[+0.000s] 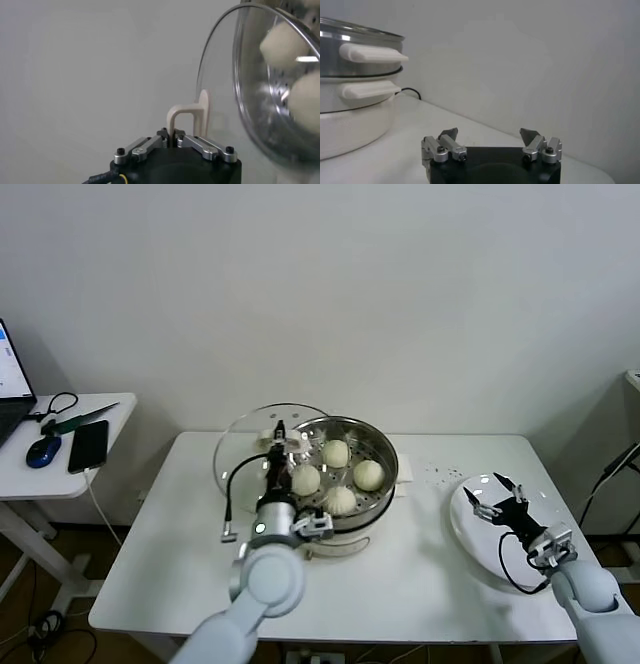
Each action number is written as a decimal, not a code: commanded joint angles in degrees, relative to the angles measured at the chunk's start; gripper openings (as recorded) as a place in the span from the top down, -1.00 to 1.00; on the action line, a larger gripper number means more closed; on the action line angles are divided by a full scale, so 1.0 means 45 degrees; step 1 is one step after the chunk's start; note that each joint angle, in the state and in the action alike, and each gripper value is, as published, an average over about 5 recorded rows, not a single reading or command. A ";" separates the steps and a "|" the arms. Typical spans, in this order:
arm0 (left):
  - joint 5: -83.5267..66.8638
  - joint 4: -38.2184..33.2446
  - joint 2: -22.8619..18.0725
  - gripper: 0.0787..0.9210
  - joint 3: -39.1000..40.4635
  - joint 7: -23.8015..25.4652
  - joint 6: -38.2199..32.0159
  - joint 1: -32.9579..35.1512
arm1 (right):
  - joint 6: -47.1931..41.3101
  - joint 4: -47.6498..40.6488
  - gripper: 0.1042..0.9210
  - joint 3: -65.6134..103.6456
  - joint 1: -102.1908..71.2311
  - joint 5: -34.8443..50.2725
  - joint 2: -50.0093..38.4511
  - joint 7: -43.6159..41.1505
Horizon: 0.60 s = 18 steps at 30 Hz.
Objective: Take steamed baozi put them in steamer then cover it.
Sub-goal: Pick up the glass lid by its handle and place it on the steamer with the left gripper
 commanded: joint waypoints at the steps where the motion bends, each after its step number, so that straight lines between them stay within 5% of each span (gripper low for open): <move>1: 0.0248 0.2155 -0.1805 0.84 0.1779 -0.0037 0.0616 -0.1364 | 0.0034 -0.0037 -0.76 0.0121 -0.0137 -0.0093 0.0003 -0.0013; 18: -0.0177 0.3497 -0.2400 0.84 0.1795 -0.0512 0.0616 -0.1493 | 0.0206 -0.0203 -0.76 0.0453 -0.0374 -0.0170 0.0080 -0.0225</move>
